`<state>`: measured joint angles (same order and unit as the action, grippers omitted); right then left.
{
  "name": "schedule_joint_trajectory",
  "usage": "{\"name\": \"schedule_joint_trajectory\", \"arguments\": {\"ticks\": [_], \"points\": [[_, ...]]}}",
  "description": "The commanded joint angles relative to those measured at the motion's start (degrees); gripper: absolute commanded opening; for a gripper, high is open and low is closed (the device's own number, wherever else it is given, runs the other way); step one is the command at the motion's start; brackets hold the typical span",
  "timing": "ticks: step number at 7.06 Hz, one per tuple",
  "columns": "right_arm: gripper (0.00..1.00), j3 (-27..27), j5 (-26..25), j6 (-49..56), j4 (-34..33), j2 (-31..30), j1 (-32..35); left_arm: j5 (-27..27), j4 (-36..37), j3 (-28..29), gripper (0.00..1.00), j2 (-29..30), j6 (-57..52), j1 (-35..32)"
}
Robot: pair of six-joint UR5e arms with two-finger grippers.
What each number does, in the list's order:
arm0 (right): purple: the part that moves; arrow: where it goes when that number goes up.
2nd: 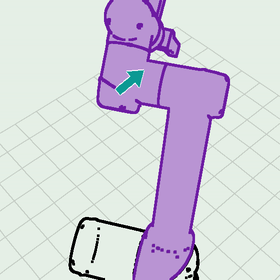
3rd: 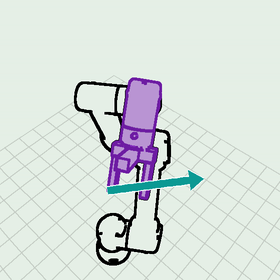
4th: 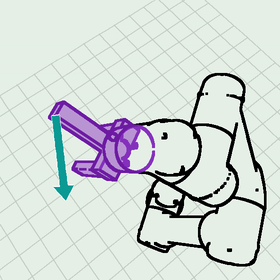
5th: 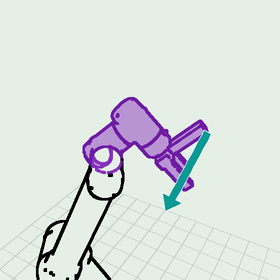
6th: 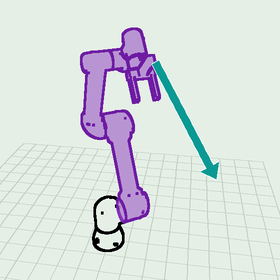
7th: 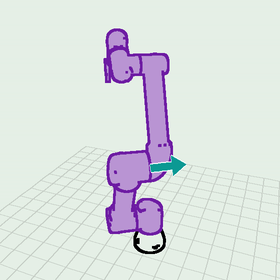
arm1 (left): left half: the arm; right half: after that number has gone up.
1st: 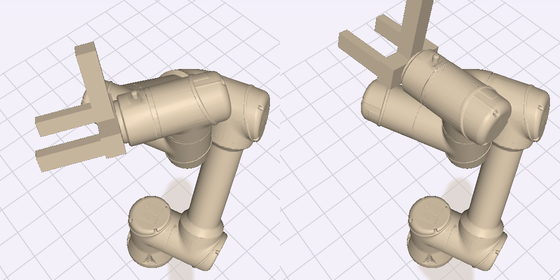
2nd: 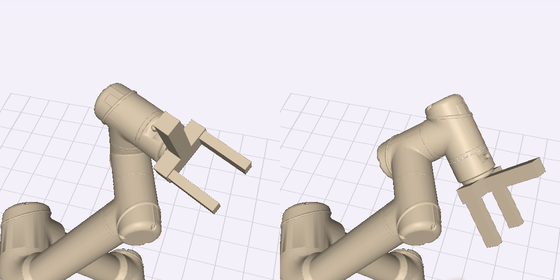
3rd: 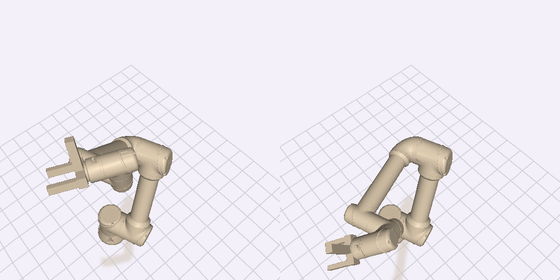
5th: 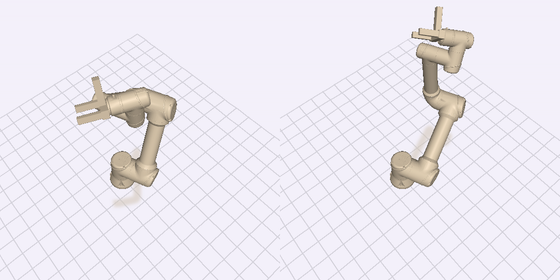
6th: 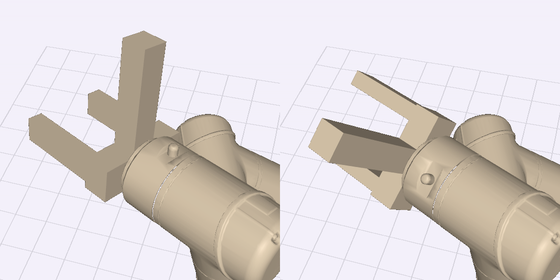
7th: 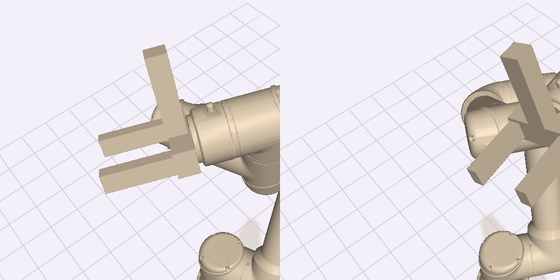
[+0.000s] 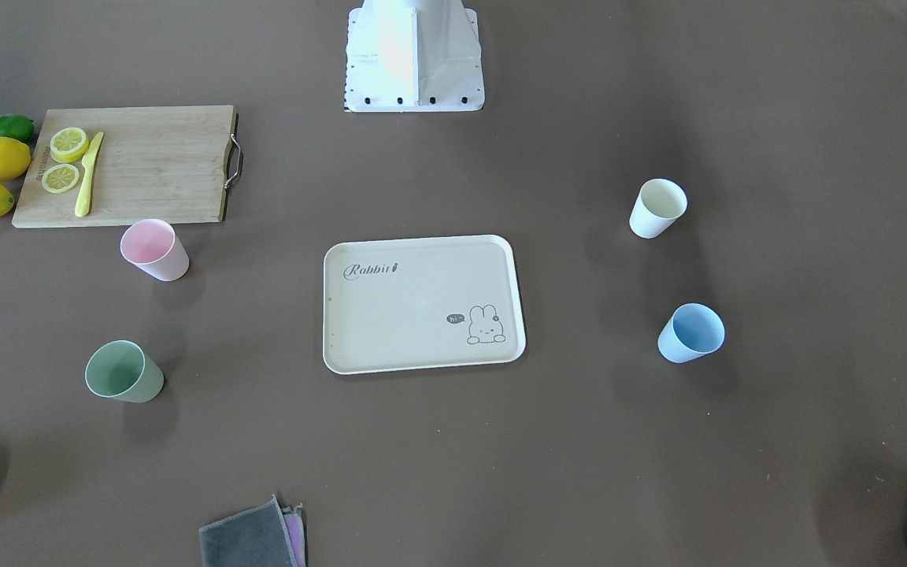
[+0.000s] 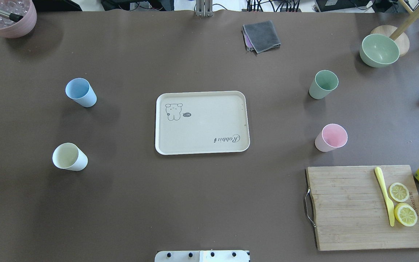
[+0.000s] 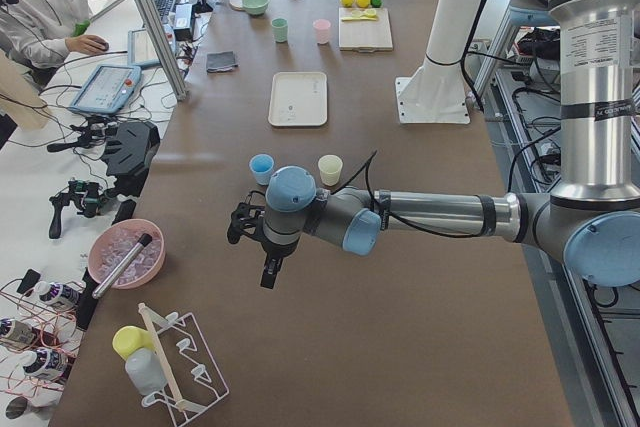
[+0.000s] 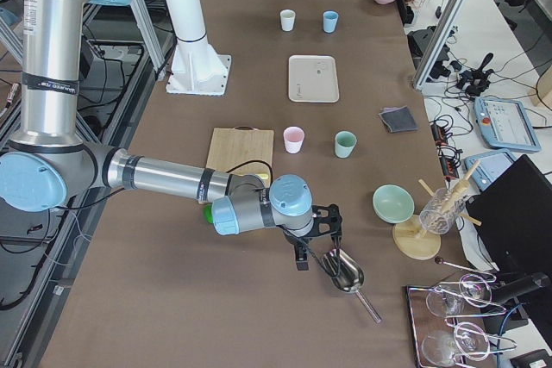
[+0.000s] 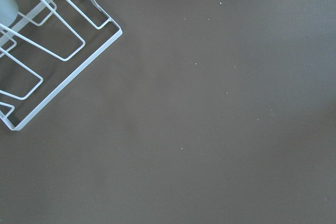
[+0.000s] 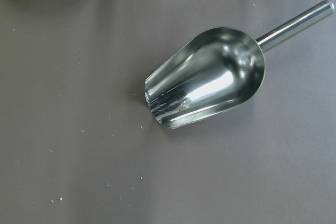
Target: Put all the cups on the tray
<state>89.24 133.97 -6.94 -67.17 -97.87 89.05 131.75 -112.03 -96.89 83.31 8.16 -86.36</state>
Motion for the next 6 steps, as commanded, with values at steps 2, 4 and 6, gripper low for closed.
{"name": "schedule_joint_trajectory", "arguments": {"ticks": [2, 4, 6], "points": [[1.00, 0.06, -0.20, 0.00, 0.19, 0.04, -0.02, 0.00, -1.44, 0.13, 0.98, -0.08, 0.19, 0.05], [1.00, 0.06, -0.03, 0.00, 0.28, 0.04, -0.02, -0.44, -1.35, 0.13, 0.98, -0.16, 0.28, 0.92], [1.00, -0.03, 0.33, -0.09, 0.37, 0.13, -0.19, -0.18, -1.26, 0.39, 0.98, 0.01, 0.10, 1.02]]}}
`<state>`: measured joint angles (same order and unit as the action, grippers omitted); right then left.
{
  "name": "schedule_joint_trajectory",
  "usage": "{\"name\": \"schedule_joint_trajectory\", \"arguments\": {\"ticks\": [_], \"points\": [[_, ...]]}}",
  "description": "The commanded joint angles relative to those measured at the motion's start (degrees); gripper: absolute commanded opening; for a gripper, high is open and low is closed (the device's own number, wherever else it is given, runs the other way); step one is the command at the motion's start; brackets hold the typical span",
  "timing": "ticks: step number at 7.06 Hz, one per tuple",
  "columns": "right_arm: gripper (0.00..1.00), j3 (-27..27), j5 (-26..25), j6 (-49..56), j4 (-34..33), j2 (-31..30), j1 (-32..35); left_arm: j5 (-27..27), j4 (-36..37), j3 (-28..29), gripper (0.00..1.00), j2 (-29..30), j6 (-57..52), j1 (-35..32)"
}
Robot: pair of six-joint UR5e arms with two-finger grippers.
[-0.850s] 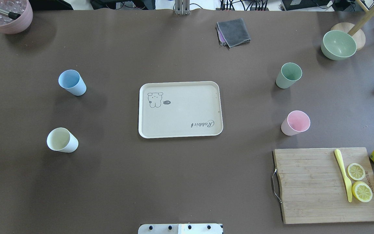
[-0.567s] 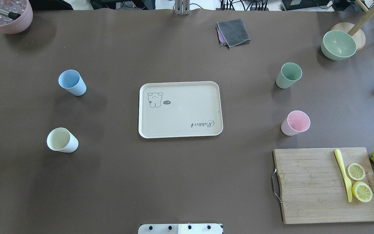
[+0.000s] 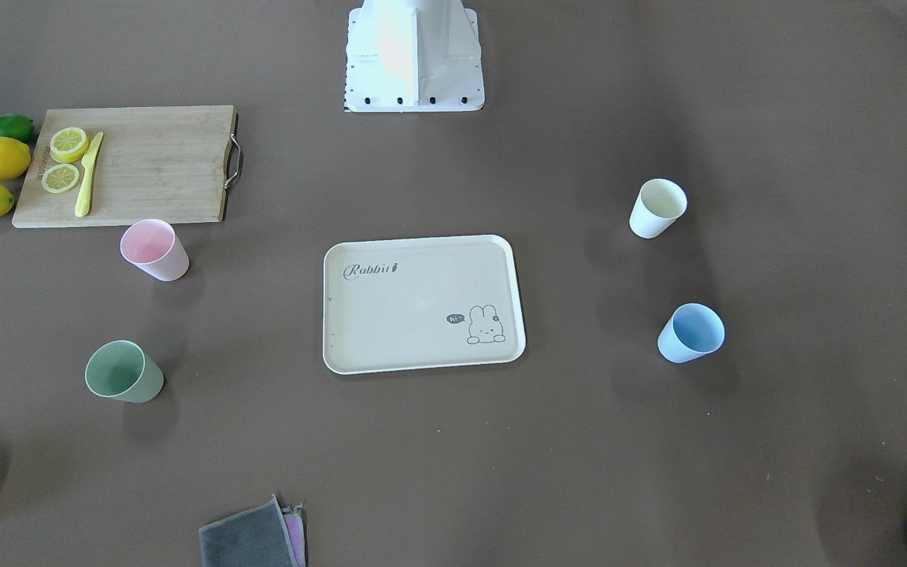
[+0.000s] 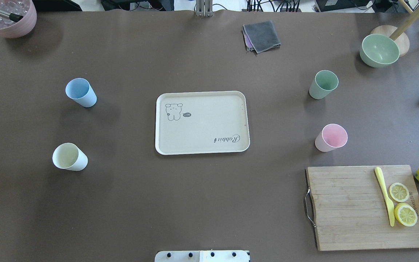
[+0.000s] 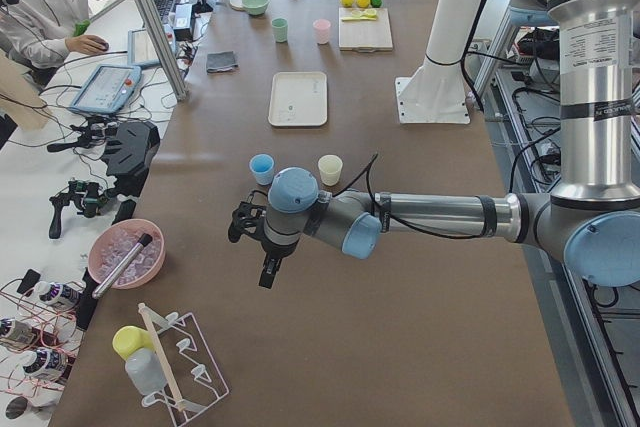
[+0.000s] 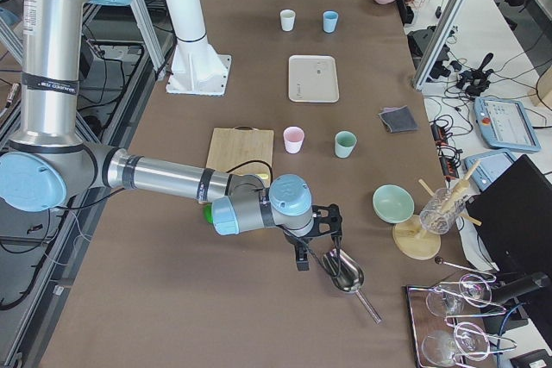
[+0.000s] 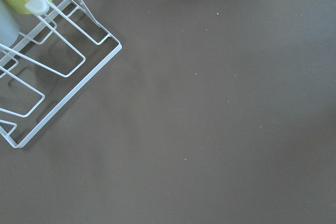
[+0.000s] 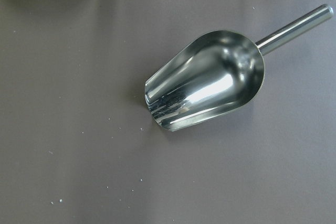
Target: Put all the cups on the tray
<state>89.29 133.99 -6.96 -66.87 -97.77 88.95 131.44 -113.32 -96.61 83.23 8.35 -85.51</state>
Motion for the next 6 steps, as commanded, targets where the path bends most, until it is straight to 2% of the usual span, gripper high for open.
{"name": "schedule_joint_trajectory", "arguments": {"ticks": [1, 6], "points": [[1.00, -0.08, 0.30, -0.07, 0.07, 0.03, -0.09, 0.48, 0.12, 0.02, 0.98, 0.01, 0.00, 0.60], [1.00, -0.69, 0.30, -0.16, 2.18, 0.03, -0.35, 0.75, 0.65, 0.63, 0.98, -1.49, -0.09, 1.74]]}}
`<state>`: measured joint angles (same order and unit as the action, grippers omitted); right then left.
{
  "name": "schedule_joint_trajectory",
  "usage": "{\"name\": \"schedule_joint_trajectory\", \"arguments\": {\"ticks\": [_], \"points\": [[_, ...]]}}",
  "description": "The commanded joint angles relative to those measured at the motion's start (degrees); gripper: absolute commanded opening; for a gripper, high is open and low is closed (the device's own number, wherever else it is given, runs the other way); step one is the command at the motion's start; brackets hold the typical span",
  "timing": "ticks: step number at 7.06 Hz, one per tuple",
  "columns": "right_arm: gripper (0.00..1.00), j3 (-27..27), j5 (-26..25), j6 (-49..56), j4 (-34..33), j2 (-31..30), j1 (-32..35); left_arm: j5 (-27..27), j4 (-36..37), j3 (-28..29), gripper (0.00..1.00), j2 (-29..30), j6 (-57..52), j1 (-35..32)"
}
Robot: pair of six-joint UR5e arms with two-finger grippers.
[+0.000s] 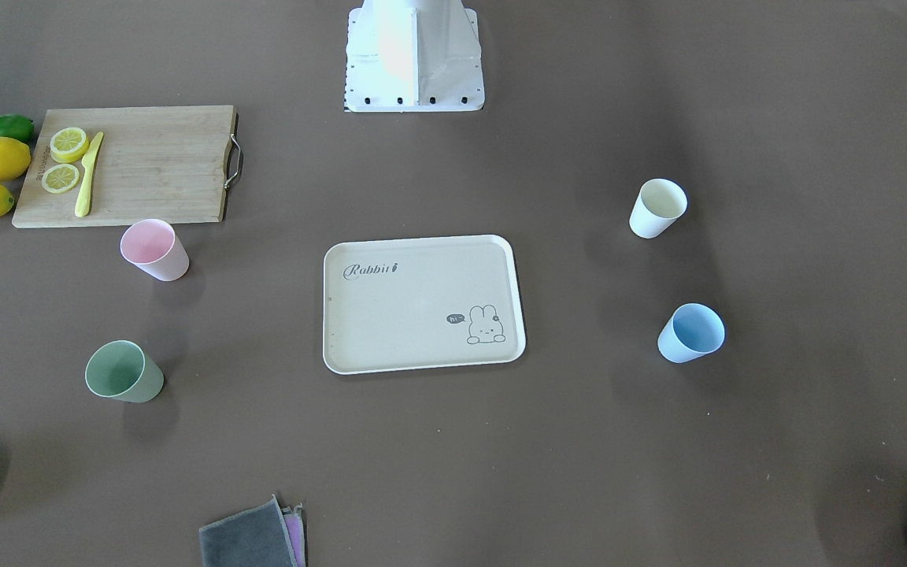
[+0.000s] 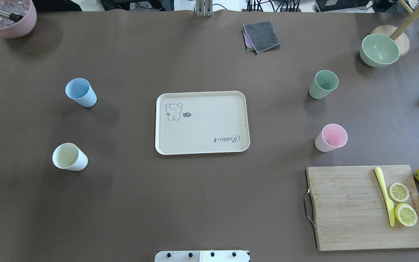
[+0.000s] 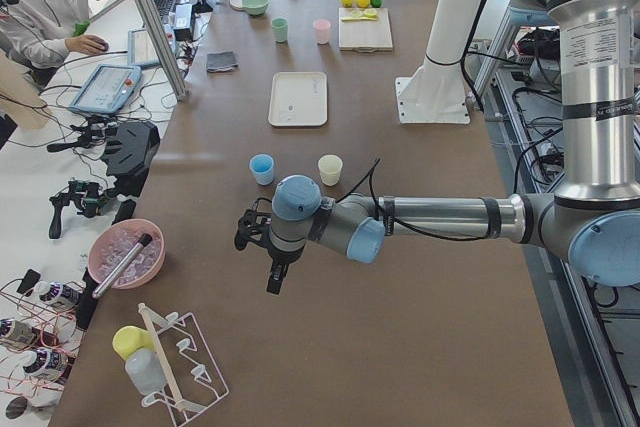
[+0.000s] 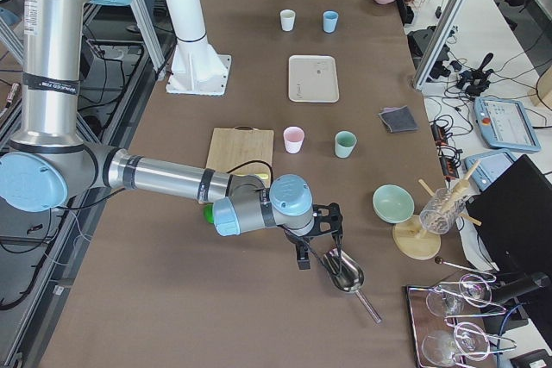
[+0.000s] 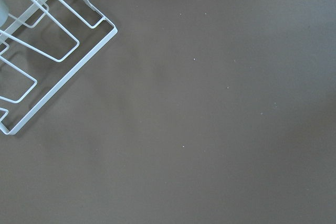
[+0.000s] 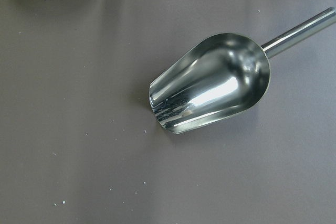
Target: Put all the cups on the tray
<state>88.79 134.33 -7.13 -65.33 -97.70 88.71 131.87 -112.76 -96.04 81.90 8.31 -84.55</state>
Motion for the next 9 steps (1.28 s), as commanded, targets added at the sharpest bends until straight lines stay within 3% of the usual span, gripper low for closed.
{"name": "schedule_joint_trajectory", "arguments": {"ticks": [1, 3, 4, 6, 8, 9], "points": [[1.00, -0.54, 0.14, -0.17, 0.90, -0.21, -0.12, 2.58, 1.21, -0.02, 0.98, -0.07, 0.03, 0.79], [1.00, -0.81, 0.23, -0.26, 3.43, -0.21, -0.73, 2.69, 1.05, -0.29, 0.98, -0.07, 0.21, 0.79], [1.00, -0.81, 0.32, -0.78, 7.54, -0.65, -1.69, 2.95, 0.18, -0.90, 0.98, 0.54, 5.78, 1.23], [1.00, 0.67, 2.42, -10.64, 10.04, -0.66, -5.01, 2.17, -9.72, -3.88, 0.98, 0.72, 25.49, 11.02], [1.00, 7.67, 1.82, -24.97, 11.36, -0.57, -12.29, -7.20, -10.82, -10.37, 0.98, 0.72, 39.71, 22.71], [1.00, 11.63, -0.10, -31.22, 11.36, -0.65, -17.38, -8.02, -10.82, -12.92, 0.98, 0.72, 44.63, 26.07]]}}
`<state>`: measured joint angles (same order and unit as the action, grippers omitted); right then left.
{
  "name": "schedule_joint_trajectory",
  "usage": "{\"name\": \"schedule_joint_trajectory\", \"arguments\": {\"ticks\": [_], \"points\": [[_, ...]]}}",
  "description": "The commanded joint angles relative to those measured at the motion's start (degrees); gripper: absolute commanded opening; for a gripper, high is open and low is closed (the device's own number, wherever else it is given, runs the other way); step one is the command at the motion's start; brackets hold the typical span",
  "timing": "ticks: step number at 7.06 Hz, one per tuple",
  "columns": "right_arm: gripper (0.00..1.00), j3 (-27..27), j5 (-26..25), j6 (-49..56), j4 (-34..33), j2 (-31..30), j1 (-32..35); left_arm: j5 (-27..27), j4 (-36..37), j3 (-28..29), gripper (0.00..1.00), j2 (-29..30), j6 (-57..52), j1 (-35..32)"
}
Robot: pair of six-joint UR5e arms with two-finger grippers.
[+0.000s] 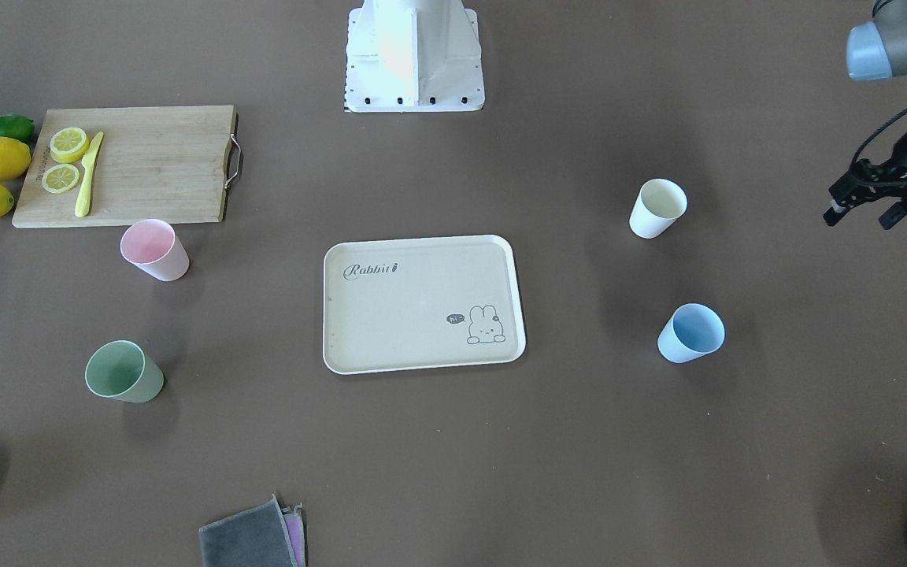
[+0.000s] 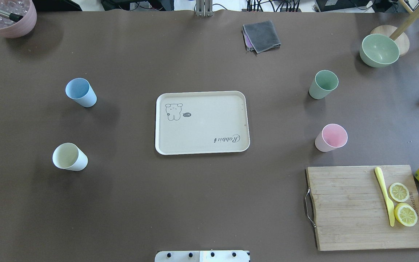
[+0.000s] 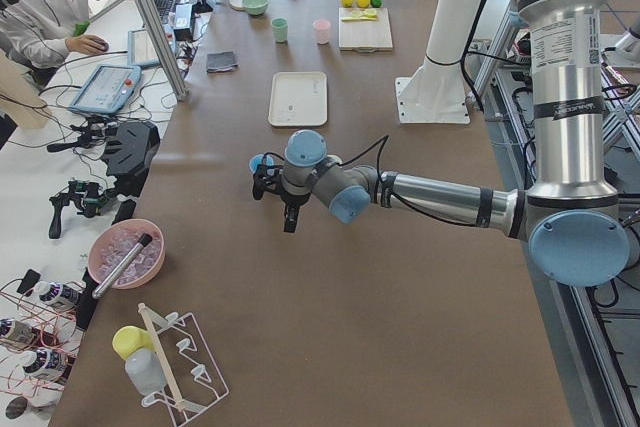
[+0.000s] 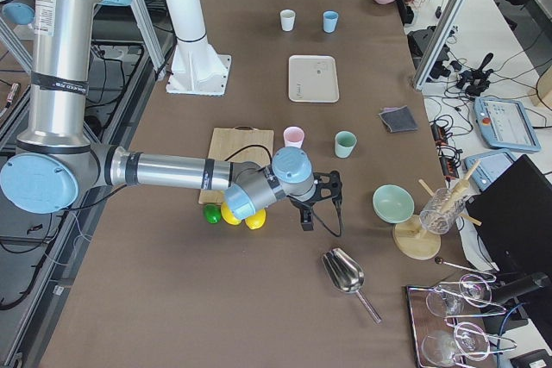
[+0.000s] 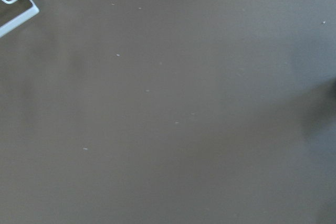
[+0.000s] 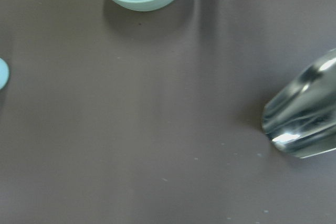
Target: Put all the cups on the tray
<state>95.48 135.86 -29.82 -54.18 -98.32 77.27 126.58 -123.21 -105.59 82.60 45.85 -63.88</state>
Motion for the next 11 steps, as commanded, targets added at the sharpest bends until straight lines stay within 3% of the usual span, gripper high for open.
{"name": "schedule_joint_trajectory", "arguments": {"ticks": [1, 3, 6, 8, 9, 11], "points": [[1.00, 7.15, -3.48, -11.63, 0.22, -0.03, -9.82, -4.39, -0.36, -4.87, 0.98, 0.10, 11.06, 9.00], [1.00, 7.97, -4.90, -12.45, 0.13, 1.19, -14.32, -8.35, -0.10, -5.06, 0.93, 1.68, 11.54, 14.90], [0.99, 8.41, -6.82, -20.25, -0.48, 6.02, -22.92, -8.54, -0.19, -4.97, 0.90, 2.13, 11.98, 18.69], [0.98, 8.49, -7.45, -21.51, -0.48, 6.83, -24.27, -9.06, -0.19, -4.89, 0.87, 2.13, 11.98, 20.88], [0.98, 8.49, -7.45, -21.51, -0.48, 7.09, -24.45, -9.76, -0.19, -4.80, 0.78, 2.13, 12.07, 21.68], [0.98, 8.14, -7.89, -21.60, -0.48, 7.44, -25.59, -10.12, -0.19, -4.10, 0.35, 2.21, 12.16, 22.12]]}}
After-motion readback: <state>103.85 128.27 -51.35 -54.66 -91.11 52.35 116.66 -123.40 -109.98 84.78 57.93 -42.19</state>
